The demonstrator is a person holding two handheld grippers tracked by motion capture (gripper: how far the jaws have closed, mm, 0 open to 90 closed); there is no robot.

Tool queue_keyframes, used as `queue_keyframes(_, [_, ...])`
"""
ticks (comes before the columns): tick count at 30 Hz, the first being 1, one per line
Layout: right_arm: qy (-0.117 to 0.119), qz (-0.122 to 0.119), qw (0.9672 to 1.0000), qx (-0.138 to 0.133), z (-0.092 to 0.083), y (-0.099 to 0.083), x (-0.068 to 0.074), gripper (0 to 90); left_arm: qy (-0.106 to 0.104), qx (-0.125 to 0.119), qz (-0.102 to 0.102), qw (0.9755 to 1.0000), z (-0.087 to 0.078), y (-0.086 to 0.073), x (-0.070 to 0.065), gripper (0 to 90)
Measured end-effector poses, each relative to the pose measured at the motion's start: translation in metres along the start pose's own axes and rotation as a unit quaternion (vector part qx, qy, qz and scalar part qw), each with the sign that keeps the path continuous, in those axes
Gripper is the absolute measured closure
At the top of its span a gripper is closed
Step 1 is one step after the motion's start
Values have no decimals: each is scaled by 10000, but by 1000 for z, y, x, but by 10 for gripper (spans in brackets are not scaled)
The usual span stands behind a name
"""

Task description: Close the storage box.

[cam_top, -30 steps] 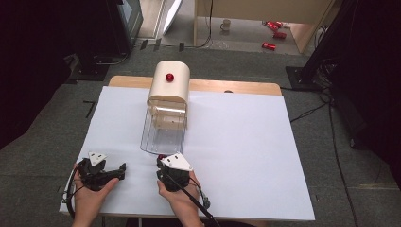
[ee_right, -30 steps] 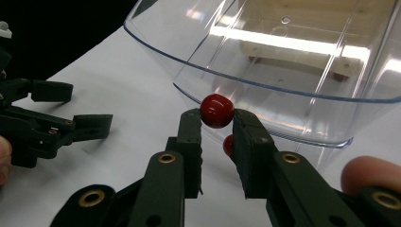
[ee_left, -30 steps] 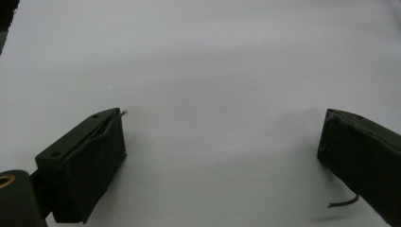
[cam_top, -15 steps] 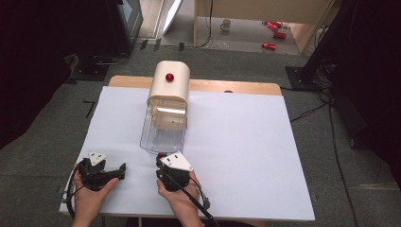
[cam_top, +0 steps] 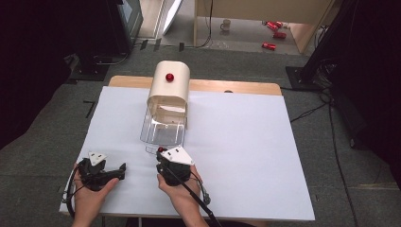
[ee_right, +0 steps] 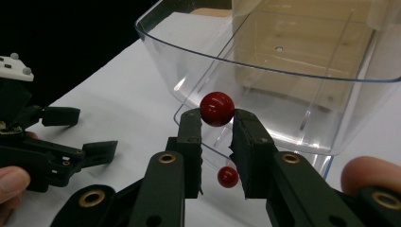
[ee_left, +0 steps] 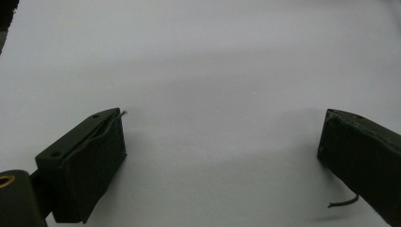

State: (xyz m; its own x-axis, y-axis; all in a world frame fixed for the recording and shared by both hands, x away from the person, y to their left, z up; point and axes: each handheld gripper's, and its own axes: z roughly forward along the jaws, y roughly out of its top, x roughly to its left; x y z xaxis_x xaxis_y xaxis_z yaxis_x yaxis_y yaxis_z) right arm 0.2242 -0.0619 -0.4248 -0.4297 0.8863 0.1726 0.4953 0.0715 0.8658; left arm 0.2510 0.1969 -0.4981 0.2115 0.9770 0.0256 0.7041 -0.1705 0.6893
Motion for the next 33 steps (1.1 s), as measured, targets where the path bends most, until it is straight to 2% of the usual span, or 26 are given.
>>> queue_keyframes(23, [-68,-34,9999,-100,12,28,-15,761,-6,7,-1,10000,0,0,0,16])
queue_keyframes(33, [-124,-40,9999,-67,23,36,-23,762,-8,-5,-4,10000,0,0,0,16])
